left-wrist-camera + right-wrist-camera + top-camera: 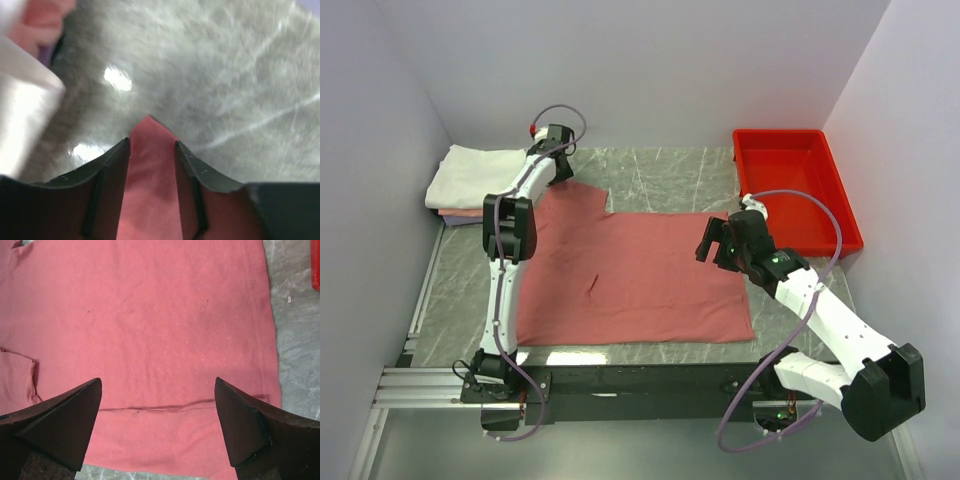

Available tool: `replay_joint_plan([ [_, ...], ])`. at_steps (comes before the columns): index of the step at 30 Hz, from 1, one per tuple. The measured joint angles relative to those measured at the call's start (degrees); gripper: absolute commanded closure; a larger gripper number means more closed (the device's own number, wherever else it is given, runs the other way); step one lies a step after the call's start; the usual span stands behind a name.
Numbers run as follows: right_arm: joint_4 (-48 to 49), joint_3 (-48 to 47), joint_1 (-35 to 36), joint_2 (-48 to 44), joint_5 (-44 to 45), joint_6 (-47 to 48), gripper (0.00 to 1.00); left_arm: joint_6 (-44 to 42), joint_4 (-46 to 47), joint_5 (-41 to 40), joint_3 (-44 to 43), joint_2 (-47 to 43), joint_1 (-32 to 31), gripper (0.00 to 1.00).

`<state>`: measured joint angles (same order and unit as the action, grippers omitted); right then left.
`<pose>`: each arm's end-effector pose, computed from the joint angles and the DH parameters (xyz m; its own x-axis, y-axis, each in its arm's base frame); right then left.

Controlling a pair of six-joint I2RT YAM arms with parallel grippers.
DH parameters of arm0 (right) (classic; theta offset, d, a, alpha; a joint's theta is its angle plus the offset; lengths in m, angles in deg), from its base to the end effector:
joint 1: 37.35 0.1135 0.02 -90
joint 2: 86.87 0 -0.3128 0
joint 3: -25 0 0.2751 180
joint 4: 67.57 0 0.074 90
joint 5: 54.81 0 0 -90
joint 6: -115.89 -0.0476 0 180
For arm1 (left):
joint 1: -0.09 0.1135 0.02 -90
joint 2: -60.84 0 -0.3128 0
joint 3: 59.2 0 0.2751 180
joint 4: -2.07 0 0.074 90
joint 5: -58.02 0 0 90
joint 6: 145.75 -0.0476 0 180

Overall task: Fold and stack the t-shirts
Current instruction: Fold the tshirt

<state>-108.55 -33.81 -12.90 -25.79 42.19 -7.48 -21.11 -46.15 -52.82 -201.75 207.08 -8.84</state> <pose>0.2135 0.0907 0.2933 -0.7024 0.2804 -0.6542 0.0675 0.9413 0.3309 0.6227 -0.0807 0.1764 -0.5989 -0.4436 -0.6667 -0.5010 0.8571 -0.1203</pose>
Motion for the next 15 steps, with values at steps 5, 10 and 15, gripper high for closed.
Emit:
replay_joint_plan([
  [5, 0.6, 0.6, 0.0, 0.3, -0.3, 0.0, 0.01, -1.5, -1.6, -2.0, -0.1, 0.1, -2.0, 0.73],
  [10, 0.9, 0.6, 0.0, 0.5, -0.1, 0.0, 0.01, -2.6, -2.6, -2.9, -1.8, 1.0, -2.5, 1.00],
  [15, -0.2, -2.4, -0.1, 4.2, 2.1, 0.0, 0.01, -3.5, -2.5, -3.1, -1.5, 0.9, -2.3, 1.00],
])
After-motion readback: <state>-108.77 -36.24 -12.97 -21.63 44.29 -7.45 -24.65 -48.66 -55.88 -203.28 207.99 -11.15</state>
